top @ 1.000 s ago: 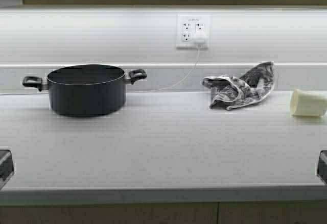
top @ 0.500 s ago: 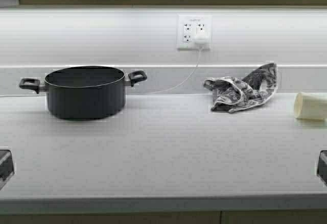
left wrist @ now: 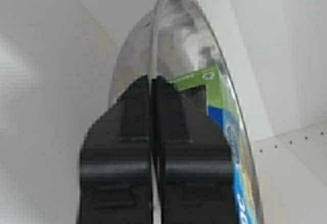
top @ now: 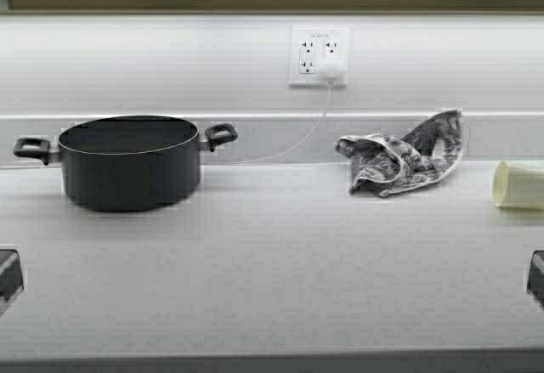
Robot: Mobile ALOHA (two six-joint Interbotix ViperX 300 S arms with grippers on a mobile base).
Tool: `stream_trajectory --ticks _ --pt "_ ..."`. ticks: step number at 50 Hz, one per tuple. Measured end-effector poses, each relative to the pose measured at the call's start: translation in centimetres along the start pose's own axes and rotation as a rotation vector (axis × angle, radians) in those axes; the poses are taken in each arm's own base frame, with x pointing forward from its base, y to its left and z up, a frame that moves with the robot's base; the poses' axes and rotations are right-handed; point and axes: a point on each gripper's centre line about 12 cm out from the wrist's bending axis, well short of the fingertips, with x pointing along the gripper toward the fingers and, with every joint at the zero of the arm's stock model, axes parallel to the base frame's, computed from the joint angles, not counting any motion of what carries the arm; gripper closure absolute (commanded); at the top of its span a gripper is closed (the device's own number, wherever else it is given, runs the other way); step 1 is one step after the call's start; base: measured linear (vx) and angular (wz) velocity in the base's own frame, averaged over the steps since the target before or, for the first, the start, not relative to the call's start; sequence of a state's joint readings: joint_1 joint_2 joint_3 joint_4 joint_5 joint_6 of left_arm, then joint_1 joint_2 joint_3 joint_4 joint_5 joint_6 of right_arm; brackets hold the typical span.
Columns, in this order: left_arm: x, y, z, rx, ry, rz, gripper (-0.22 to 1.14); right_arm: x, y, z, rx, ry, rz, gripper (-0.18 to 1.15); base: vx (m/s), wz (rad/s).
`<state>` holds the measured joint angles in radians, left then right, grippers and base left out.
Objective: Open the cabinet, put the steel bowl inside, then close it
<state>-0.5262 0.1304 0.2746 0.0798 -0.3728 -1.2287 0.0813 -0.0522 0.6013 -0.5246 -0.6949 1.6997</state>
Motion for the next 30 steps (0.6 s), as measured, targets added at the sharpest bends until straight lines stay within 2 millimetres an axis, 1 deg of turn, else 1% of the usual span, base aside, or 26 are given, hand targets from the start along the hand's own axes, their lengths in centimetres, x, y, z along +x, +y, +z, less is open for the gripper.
stream_trajectory --ticks 5,7,8,11,16,19,21,22,24,30 --pt "0.2 0.4 0.1 -0.027 -0.011 0.011 0.84 0.1 -0.4 -0.1 0.005 0.004 -0.009 0.85 0.03 0.0" --pt "0.3 0.8 0.2 -0.049 -0.019 0.02 0.78 0.2 -0.5 -0.1 0.007 0.004 -0.012 0.8 0.03 0.0" --pt "0.3 1.1 0.2 -0.053 -0.021 0.027 0.75 0.3 -0.6 -0.1 0.008 0.006 -0.015 0.75 0.03 -0.01" --pt "0.3 1.7 0.5 -0.075 -0.034 0.039 0.59 0.5 -0.8 -0.1 0.006 0.007 -0.026 0.59 0.02 -0.01" --pt "0.1 2.4 0.6 -0.097 -0.056 0.032 0.25 0.7 -0.9 -0.2 0.001 0.012 -0.031 0.27 0.01 0.0" --pt "-0.2 2.5 0.6 -0.095 -0.078 -0.003 0.07 0.7 -0.9 -0.2 -0.004 0.015 -0.03 0.11 0.01 0.0" --pt "-0.4 2.4 0.8 -0.097 -0.098 -0.032 -0.04 0.6 -0.8 -0.1 -0.007 0.016 -0.029 0.04 0.0 0.0" --pt "-0.4 2.4 0.8 -0.099 -0.104 -0.038 -0.08 0.7 -0.9 -0.1 -0.008 0.015 -0.03 0.02 0.0 0.0" --pt "-0.5 2.3 0.9 -0.104 -0.116 -0.051 -0.12 0.6 -0.9 0.0 -0.009 0.011 -0.032 0.02 0.0 0.0" --pt "-0.9 3.0 0.9 -0.121 -0.136 -0.051 -0.11 0.6 -0.9 0.7 -0.013 -0.004 -0.037 0.03 0.0 0.0"
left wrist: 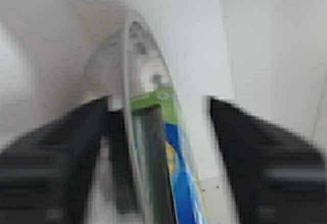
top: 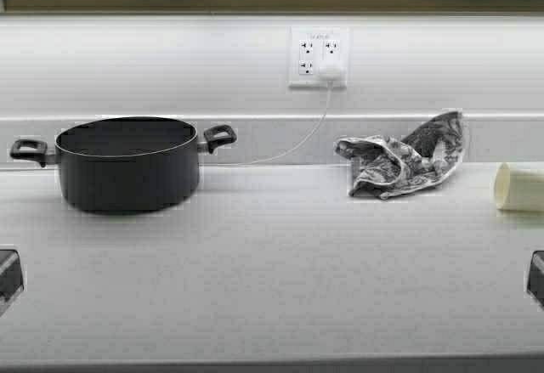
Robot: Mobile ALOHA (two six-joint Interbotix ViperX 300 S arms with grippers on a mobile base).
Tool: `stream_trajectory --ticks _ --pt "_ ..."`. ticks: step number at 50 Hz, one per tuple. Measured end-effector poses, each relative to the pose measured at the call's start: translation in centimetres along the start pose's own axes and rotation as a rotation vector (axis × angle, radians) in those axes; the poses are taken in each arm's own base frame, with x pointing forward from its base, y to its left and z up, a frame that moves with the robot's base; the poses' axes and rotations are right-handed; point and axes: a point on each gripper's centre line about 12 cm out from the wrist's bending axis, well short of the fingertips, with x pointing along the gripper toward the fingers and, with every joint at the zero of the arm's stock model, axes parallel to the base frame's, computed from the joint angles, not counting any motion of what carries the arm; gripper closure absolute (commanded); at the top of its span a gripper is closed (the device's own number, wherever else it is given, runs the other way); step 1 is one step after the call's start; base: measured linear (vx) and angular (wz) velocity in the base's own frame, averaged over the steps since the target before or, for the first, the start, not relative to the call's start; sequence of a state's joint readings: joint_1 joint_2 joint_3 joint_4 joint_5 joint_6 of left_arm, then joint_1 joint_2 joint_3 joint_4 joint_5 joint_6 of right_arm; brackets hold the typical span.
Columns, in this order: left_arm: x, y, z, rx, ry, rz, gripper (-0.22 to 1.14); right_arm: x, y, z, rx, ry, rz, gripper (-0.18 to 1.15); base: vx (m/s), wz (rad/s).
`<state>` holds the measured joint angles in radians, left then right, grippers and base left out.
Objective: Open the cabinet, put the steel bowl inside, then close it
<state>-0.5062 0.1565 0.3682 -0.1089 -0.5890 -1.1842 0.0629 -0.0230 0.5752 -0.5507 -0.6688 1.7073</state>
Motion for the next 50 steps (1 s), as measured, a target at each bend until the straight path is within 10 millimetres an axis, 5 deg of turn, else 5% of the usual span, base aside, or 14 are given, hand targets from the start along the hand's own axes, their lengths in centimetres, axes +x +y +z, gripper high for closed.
stream_trajectory --ticks 27,31,36,39,42,47,50 --pt "-3.2 1.4 4.0 -0.014 -0.113 0.001 -0.03 -1.4 -1.7 4.1 -0.07 -0.065 -0.051 0.09 0.0 0.0" --pt "-3.8 1.4 4.1 0.01 -0.109 0.001 0.2 -1.7 -1.7 3.6 -0.097 -0.039 -0.048 0.28 0.0 0.0" --pt "-4.6 1.3 4.0 0.072 -0.097 0.01 0.83 -2.5 -1.3 3.0 -0.128 -0.019 -0.046 0.76 0.0 0.0" --pt "-5.2 1.2 3.8 0.112 -0.088 0.018 1.07 -3.2 -1.1 2.7 -0.151 -0.015 -0.046 1.01 -0.01 0.0" --pt "-5.8 1.3 3.7 0.16 -0.08 0.028 1.02 -4.0 -0.8 2.5 -0.182 -0.016 -0.046 1.03 -0.02 0.01" --pt "-6.4 0.3 3.1 0.257 -0.058 0.025 0.81 -5.4 -0.4 2.0 -0.255 -0.02 -0.063 0.85 -0.04 0.01" --pt "-6.7 -0.5 2.5 0.319 -0.039 0.022 0.83 -6.0 -0.1 1.9 -0.321 -0.027 -0.091 0.85 -0.05 0.01"
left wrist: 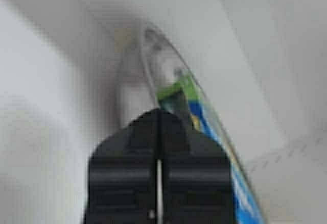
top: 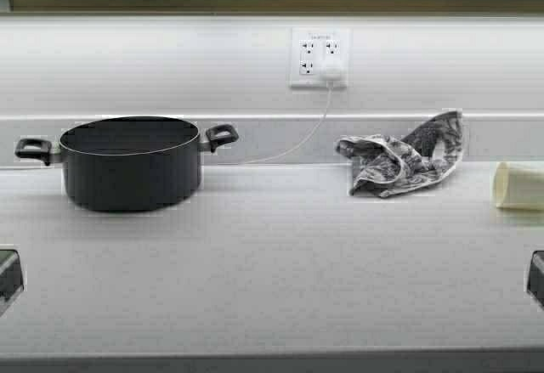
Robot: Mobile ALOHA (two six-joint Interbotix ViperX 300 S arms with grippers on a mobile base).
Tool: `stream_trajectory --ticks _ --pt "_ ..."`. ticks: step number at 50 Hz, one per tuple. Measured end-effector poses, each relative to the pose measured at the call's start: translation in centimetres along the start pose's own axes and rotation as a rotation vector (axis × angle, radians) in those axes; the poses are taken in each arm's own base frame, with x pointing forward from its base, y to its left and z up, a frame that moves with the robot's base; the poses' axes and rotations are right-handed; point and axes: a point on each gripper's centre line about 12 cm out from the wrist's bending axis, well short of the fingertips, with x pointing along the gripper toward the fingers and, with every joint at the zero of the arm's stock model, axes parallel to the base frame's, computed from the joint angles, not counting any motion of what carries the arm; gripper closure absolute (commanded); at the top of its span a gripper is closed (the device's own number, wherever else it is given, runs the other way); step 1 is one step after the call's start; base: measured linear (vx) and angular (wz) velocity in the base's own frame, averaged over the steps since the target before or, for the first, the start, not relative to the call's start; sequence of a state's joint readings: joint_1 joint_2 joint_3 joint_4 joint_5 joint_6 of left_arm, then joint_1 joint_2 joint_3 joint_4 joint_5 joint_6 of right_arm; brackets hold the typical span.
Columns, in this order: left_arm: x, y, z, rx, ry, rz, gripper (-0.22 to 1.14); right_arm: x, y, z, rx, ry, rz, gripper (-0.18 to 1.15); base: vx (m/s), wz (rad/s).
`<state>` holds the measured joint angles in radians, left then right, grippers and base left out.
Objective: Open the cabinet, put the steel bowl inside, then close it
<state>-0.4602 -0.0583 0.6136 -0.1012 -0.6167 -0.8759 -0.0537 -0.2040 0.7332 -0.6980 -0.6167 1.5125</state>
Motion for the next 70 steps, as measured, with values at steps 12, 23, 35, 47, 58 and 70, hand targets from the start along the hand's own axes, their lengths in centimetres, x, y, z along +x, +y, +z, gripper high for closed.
stream_trajectory --ticks 12,23,35,47,58,70 --pt "-0.6 -1.2 -2.2 0.215 0.108 0.026 0.87 -0.9 2.5 -1.5 -0.3 0.049 -0.07 0.9 -0.09 0.0" --pt "-1.1 -0.4 -2.8 0.445 0.202 0.083 0.87 -1.2 2.6 -3.1 -0.512 0.131 -0.174 0.9 -0.15 -0.02" --pt "-1.5 0.2 -3.3 0.699 0.289 0.103 0.87 -1.2 2.2 -3.4 -0.603 0.161 -0.211 0.9 -0.21 -0.03" --pt "-1.9 1.5 -3.0 0.722 0.302 0.136 0.87 -1.2 1.9 -3.5 -0.609 0.17 -0.221 0.9 -0.17 0.04" --pt "-2.2 1.8 -3.0 0.714 0.313 0.15 0.87 -1.1 1.1 -4.0 -0.641 0.2 -0.248 0.9 -0.24 0.03" --pt "-4.2 2.3 -1.7 0.704 0.301 0.182 0.87 -1.9 1.0 -4.4 -0.657 0.211 -0.253 0.9 -0.26 0.0"
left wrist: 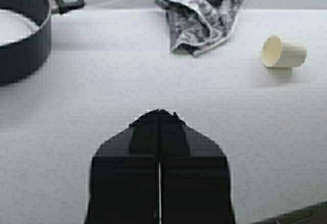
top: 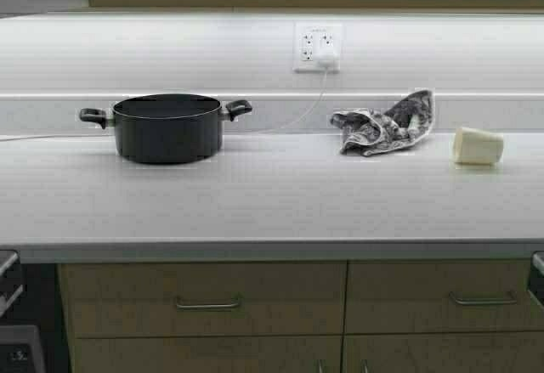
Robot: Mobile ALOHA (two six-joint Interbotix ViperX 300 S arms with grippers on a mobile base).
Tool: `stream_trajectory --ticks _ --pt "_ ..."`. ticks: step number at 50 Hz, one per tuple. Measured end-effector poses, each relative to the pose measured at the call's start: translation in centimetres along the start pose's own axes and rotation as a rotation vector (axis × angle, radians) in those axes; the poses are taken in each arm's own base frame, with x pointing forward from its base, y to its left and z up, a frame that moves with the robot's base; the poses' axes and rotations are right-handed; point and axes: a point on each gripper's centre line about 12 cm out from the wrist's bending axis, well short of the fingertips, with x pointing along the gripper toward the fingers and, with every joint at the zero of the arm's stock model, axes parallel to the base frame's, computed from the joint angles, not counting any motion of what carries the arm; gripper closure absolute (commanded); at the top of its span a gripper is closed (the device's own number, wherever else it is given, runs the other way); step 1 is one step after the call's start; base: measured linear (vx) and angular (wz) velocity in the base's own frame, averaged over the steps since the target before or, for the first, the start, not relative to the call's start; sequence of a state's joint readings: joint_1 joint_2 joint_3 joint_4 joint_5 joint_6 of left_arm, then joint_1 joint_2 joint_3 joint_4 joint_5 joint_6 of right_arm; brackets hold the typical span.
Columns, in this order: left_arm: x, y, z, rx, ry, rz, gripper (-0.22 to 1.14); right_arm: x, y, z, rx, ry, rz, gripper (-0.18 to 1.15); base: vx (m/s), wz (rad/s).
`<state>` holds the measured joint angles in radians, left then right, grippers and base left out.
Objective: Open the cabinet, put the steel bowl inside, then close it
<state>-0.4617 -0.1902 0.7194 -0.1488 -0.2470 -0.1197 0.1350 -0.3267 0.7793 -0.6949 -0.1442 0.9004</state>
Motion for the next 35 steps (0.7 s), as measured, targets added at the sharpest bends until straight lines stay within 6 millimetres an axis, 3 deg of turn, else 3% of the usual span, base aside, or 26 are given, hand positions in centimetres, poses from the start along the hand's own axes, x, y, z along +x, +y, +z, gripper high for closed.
stream_trajectory --ticks 10,22,28,35 --pt "-1.8 3.3 1.2 -0.024 -0.007 0.086 0.87 0.3 -0.2 0.4 -0.03 0.003 -0.016 0.9 -0.23 -0.1" --pt "-5.7 7.1 3.5 -0.054 -0.041 0.203 0.87 -0.8 -0.6 1.1 -0.057 -0.004 -0.057 0.9 -0.23 -0.09" --pt "-8.1 9.4 4.9 -0.047 -0.049 0.282 0.87 -1.8 -2.3 2.6 -0.079 -0.027 -0.134 0.9 -0.19 -0.04" --pt "-10.7 11.2 6.5 -0.04 -0.078 0.362 0.87 -3.3 -5.5 5.7 -0.071 -0.098 -0.249 0.9 -0.16 0.0"
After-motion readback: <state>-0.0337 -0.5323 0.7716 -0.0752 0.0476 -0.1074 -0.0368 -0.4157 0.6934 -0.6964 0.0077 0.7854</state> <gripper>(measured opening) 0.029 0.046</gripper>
